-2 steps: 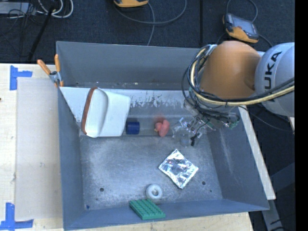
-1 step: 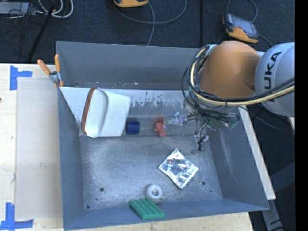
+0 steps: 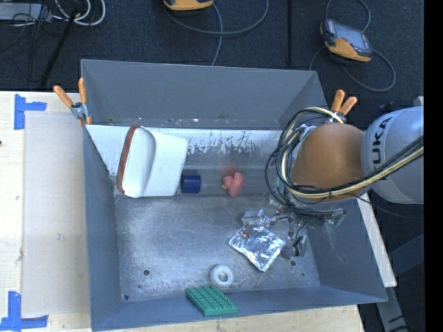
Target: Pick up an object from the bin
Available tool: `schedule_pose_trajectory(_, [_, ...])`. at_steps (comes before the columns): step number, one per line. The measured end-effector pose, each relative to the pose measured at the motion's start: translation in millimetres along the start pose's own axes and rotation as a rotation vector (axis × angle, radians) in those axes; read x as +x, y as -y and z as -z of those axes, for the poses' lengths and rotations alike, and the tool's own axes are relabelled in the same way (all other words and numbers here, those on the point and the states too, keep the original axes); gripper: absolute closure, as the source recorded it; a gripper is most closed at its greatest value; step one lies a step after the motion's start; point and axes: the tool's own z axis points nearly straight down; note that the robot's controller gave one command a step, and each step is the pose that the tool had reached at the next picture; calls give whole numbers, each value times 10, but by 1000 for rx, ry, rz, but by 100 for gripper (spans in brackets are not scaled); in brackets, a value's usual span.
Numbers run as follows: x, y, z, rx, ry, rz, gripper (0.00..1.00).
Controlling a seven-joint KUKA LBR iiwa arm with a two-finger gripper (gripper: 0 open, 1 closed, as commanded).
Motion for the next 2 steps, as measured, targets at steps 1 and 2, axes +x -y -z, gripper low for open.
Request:
schedule_pose_trajectory(1, [-25,13,36,6,5,3,100])
schedule_pose_trajectory(2, [303,782,49,13,6,-15,100])
